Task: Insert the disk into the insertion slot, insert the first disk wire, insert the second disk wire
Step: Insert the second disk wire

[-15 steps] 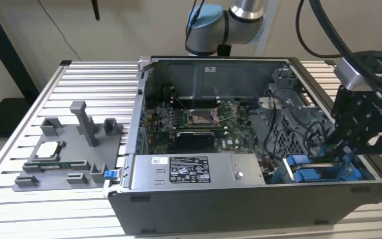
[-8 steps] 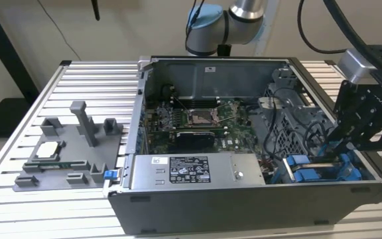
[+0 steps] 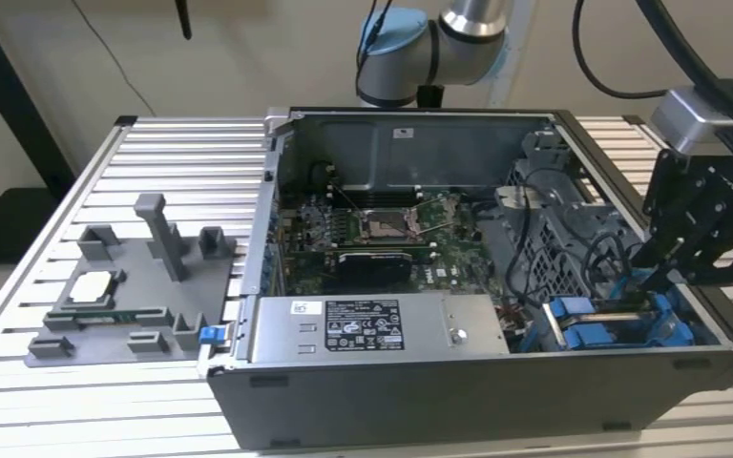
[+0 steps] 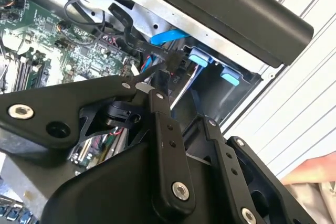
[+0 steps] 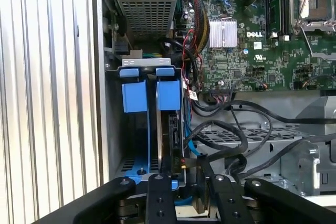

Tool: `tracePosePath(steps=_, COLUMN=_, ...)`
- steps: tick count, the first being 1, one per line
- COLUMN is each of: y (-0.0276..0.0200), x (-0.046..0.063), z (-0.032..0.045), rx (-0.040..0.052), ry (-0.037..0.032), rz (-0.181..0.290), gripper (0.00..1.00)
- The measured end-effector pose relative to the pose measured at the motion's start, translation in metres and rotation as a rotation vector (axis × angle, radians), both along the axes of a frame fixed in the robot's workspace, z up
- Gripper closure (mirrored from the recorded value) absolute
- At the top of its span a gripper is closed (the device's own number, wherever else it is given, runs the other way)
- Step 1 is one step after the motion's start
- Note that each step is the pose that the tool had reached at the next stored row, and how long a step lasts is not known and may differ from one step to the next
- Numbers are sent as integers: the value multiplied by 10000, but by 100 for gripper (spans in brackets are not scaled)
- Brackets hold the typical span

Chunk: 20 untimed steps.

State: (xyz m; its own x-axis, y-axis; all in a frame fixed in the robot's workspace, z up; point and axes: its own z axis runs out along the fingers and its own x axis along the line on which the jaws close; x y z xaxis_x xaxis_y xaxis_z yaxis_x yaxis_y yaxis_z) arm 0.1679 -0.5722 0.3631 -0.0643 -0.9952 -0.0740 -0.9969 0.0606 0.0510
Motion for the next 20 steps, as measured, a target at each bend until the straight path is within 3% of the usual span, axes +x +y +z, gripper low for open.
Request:
tracePosePath(steps=3, y=4, x=0, z=3, rx=-3, ry=0, rz=1, gripper=0)
tracePosePath(steps=7, y=46, x=0, z=5, rx=-1, ry=4, rz=0, gripper=0)
tracePosePath(steps=12, y=49, x=9, z=135, rx=-7, ry=104, rz=1, gripper=0)
tracePosePath(steps=20, y=49, x=207, z=145, rx=12, ry=113, rz=86, gripper=0)
